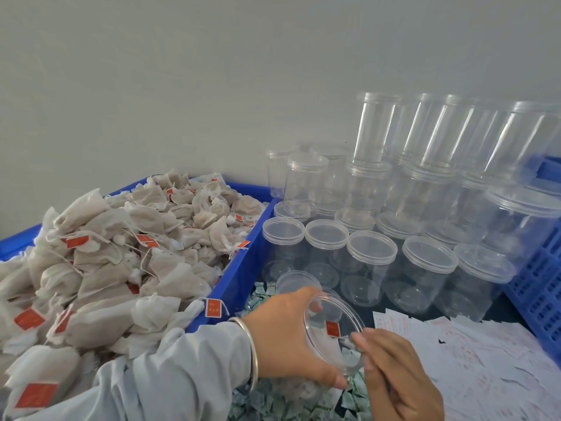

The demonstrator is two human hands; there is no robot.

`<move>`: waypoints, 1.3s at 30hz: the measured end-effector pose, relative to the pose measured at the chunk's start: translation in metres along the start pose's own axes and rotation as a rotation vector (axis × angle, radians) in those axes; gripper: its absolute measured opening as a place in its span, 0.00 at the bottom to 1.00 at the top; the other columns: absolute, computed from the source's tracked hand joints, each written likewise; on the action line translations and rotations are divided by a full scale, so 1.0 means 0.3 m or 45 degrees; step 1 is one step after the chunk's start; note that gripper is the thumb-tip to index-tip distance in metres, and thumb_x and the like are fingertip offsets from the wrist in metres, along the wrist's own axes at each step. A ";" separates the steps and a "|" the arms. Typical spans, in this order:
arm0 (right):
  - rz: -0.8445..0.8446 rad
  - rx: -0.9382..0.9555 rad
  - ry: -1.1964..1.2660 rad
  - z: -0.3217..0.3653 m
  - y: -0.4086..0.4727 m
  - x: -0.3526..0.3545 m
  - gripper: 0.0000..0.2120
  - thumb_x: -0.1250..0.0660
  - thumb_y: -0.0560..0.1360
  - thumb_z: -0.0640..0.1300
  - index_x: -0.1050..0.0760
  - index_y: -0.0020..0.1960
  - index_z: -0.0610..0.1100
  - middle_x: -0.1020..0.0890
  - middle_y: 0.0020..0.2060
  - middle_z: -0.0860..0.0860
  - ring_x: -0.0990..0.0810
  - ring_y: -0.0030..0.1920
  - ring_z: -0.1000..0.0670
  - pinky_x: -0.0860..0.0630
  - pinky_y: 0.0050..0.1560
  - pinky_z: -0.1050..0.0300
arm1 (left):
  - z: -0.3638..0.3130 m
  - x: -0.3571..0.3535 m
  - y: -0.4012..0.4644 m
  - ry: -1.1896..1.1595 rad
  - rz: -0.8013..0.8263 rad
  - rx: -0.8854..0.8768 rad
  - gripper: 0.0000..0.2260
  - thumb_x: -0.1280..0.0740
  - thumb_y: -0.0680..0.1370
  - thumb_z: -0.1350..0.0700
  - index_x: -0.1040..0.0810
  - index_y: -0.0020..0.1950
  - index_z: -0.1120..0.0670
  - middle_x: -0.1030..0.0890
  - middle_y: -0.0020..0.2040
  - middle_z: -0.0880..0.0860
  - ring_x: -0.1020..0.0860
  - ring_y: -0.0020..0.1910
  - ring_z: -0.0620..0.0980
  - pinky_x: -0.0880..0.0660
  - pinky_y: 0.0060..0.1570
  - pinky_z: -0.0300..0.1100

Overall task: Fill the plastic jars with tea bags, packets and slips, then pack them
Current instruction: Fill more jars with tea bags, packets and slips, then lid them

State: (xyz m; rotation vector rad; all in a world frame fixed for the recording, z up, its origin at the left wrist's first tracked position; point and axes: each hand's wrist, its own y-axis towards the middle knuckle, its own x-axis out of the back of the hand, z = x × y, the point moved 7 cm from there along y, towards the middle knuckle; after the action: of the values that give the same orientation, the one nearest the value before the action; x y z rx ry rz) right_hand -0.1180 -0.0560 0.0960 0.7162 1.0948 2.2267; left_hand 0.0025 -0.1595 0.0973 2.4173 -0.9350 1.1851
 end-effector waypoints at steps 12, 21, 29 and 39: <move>0.124 -0.119 -0.130 -0.063 0.016 0.012 0.15 0.44 0.75 0.49 0.24 0.57 0.52 0.25 0.58 0.62 0.31 0.60 0.69 0.36 0.61 0.73 | -0.018 0.021 -0.005 -0.074 -0.037 -0.011 0.31 0.25 0.55 0.32 0.39 0.51 0.26 0.32 0.52 0.27 0.32 0.52 0.23 0.36 0.47 0.20; 0.883 -1.095 -1.237 -0.418 -0.052 0.152 0.27 0.49 0.80 0.61 0.49 0.76 0.53 0.45 0.76 0.50 0.45 0.76 0.48 0.45 0.74 0.53 | -0.014 0.034 -0.005 -0.044 -0.083 -0.002 0.32 0.28 0.53 0.28 0.41 0.50 0.24 0.32 0.51 0.28 0.33 0.51 0.24 0.38 0.45 0.21; 0.883 -1.060 -1.182 -0.430 -0.058 0.144 0.20 0.43 0.81 0.50 0.36 0.72 0.54 0.35 0.72 0.53 0.36 0.71 0.50 0.39 0.71 0.58 | -0.020 0.040 -0.010 -0.067 -0.105 -0.016 0.30 0.30 0.51 0.26 0.41 0.48 0.22 0.30 0.50 0.27 0.31 0.50 0.24 0.36 0.45 0.23; 0.292 -1.382 -0.810 -0.429 -0.064 0.196 0.17 0.34 0.76 0.37 0.26 0.65 0.41 0.19 0.50 0.42 0.24 0.56 0.40 0.33 0.66 0.46 | -0.022 0.042 -0.012 -0.079 -0.107 -0.027 0.35 0.29 0.52 0.27 0.38 0.55 0.28 0.29 0.51 0.27 0.29 0.52 0.27 0.36 0.46 0.23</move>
State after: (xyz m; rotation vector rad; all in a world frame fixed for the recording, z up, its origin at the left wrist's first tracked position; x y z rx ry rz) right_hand -0.2408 -0.0744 0.0252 0.9254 -0.5162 2.0897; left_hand 0.0065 -0.1587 0.1113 2.4635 -0.8496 1.0713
